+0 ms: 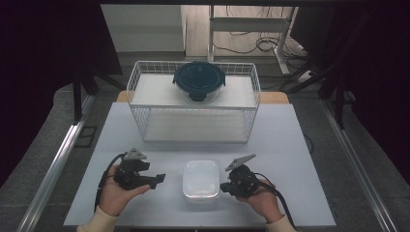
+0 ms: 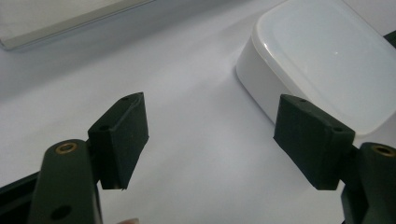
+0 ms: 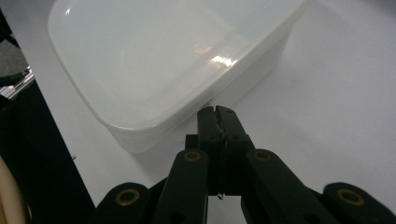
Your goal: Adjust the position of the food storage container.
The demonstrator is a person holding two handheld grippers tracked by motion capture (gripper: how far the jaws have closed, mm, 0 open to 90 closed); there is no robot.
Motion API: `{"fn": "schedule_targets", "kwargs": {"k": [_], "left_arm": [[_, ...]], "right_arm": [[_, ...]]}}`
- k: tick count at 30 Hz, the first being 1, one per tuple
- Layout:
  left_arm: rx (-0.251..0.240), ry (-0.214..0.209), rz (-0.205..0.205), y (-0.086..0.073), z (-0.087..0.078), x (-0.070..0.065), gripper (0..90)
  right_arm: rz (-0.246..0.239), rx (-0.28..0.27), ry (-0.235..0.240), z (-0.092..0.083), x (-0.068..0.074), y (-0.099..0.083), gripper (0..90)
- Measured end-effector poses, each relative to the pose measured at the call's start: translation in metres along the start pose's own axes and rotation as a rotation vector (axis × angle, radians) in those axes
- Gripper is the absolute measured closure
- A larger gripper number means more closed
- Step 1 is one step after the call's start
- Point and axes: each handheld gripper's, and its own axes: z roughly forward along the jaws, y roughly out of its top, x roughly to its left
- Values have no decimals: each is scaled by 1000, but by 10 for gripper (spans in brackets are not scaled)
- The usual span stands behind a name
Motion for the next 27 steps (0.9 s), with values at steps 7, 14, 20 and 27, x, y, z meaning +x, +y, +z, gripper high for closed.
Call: {"fn": "schedule_targets", "kwargs": {"k": [7,14,20,27], "left_arm": [[2,0,-4,-1,0,2,253],[2,-17,-4,-1,0,2,270],[-2,-19,-8,-1,0,3,269],[-3,-25,-11,-2,0,3,264]], "right_arm": [[-11,1,2,2,4,1,895],[24,-65,-40,-18,-6,-1,895],[103,-163,-31,-36,-16,-8,863],[288,-294,19,-43,-25,-11,345]]}}
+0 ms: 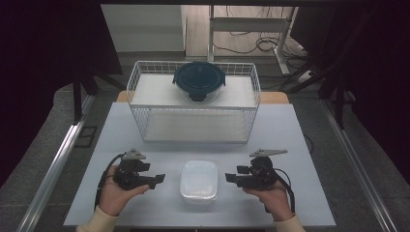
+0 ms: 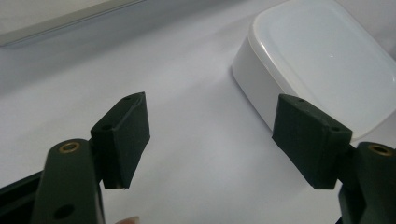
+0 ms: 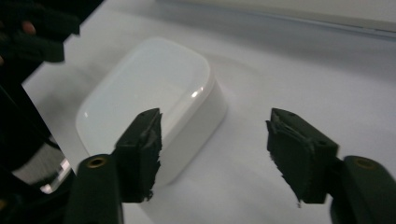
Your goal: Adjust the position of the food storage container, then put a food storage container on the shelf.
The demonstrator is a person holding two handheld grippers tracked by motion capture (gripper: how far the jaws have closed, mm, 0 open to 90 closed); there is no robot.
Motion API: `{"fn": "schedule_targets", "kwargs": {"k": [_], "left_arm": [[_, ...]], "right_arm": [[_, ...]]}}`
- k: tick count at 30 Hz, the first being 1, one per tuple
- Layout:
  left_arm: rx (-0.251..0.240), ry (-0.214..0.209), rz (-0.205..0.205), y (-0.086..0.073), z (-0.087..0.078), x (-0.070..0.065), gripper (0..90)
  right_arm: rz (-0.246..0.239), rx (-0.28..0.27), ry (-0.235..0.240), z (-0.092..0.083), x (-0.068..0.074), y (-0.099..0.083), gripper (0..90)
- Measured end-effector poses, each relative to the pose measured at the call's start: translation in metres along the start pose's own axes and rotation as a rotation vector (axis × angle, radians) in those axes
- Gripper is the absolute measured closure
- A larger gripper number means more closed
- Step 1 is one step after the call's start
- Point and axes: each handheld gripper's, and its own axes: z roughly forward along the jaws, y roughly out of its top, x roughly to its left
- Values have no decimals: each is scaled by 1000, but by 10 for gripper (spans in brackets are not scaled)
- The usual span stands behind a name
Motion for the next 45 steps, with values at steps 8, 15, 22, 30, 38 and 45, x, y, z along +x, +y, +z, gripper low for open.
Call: {"fn": "schedule_targets", "kwargs": {"k": [8,15,22,30,38,45], "left_arm": [[-6,-8,-10,-1,-1,3,263],[-15,-30,-28,0,0,6,262],[-24,-32,-18,1,-1,2,262],[-45,-90,-70,1,4,6,260],[-97,-194,-182,-2,12,12,264],[-85,-257,-242,-4,23,13,274]], "right_arm": [[14,-6,21,3,1,-3,265],[27,-4,24,4,2,-5,258],[26,5,12,6,3,-6,251],[29,-1,15,8,4,-9,254],[34,-7,54,16,11,-10,313],[57,10,77,25,13,-12,332]]}}
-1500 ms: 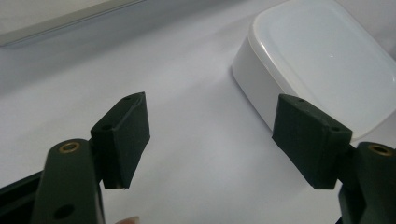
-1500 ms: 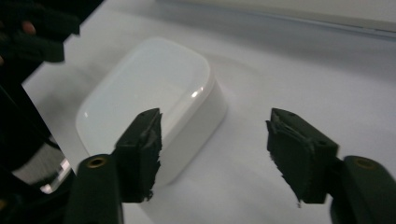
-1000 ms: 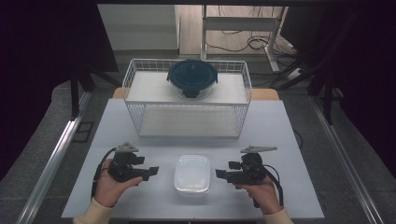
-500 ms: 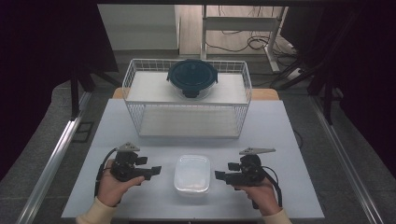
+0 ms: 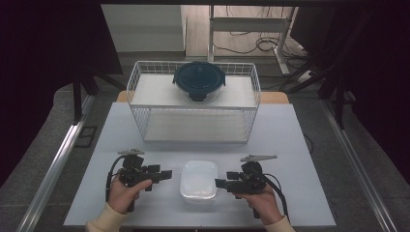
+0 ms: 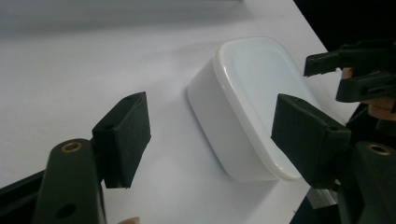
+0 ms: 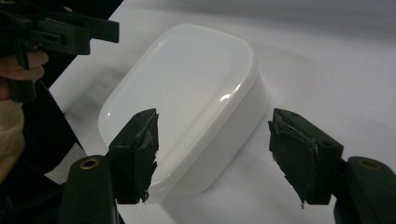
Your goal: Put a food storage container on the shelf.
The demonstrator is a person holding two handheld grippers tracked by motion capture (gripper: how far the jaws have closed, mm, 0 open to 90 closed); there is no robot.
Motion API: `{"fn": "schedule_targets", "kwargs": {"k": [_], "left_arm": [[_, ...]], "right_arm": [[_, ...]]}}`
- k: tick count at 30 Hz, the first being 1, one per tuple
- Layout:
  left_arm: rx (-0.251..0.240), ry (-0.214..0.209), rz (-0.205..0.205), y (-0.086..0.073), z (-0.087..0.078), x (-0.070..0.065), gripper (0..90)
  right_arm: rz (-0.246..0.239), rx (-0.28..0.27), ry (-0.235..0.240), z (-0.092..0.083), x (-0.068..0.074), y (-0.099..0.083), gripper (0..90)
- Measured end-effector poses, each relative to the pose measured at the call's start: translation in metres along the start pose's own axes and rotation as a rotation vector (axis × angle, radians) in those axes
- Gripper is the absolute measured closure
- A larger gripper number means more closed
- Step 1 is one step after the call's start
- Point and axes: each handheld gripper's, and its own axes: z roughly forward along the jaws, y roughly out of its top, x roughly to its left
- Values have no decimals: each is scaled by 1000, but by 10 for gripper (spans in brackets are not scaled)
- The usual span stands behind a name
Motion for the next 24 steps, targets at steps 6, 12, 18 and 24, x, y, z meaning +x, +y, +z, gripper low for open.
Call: {"fn": "schedule_targets", "kwargs": {"k": [6,12,18,24], "left_arm": [[10,-64,-39,1,13,-4,291],[50,-103,-50,1,25,-7,343],[61,-145,-91,-1,32,-3,361],[77,-183,-113,-2,39,0,439]], "right_arm": [[35,-3,19,7,0,-1,368],[65,-16,36,11,0,-1,407],[74,-16,40,13,0,-2,418],[94,-13,47,16,-3,-4,444]]}}
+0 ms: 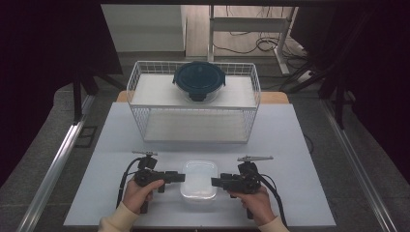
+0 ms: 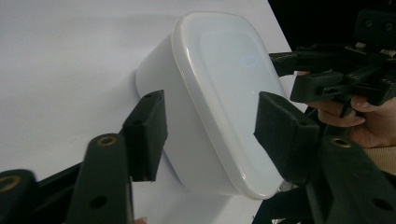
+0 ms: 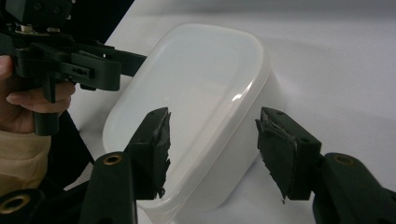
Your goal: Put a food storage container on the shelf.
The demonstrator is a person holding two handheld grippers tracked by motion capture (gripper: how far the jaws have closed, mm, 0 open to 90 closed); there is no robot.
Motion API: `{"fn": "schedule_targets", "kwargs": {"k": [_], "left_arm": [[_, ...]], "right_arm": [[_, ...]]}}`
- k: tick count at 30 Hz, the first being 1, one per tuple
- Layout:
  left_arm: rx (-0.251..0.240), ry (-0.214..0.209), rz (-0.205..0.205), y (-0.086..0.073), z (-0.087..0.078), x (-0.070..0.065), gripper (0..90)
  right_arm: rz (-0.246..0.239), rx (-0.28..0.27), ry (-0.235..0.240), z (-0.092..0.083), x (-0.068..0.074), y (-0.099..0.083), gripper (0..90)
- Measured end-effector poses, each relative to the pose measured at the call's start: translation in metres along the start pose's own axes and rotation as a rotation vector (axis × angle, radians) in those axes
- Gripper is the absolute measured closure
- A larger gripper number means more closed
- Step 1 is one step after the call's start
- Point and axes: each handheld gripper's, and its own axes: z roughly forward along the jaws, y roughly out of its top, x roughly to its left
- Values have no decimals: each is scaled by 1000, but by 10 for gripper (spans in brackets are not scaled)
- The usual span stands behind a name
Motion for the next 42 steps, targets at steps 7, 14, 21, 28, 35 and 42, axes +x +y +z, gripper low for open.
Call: {"fn": "schedule_targets", "kwargs": {"k": [7,14,21,28,35,42], "left_arm": [[18,-31,-11,-1,6,3,554],[22,-34,-25,-1,6,3,622],[-16,-77,-99,-7,3,4,700],[-21,-92,-72,-8,-3,0,739],[-37,-100,-45,-8,-8,-4,792],[-44,-87,-7,-8,-12,-10,808]], "right_arm": [[49,10,31,5,-3,-3,524],[96,2,53,4,-8,-4,613],[173,-7,93,0,-14,-5,681],[174,-5,116,-6,-12,-5,727],[151,-17,128,-12,-10,-3,777],[116,-26,111,-13,-6,-2,797]]}}
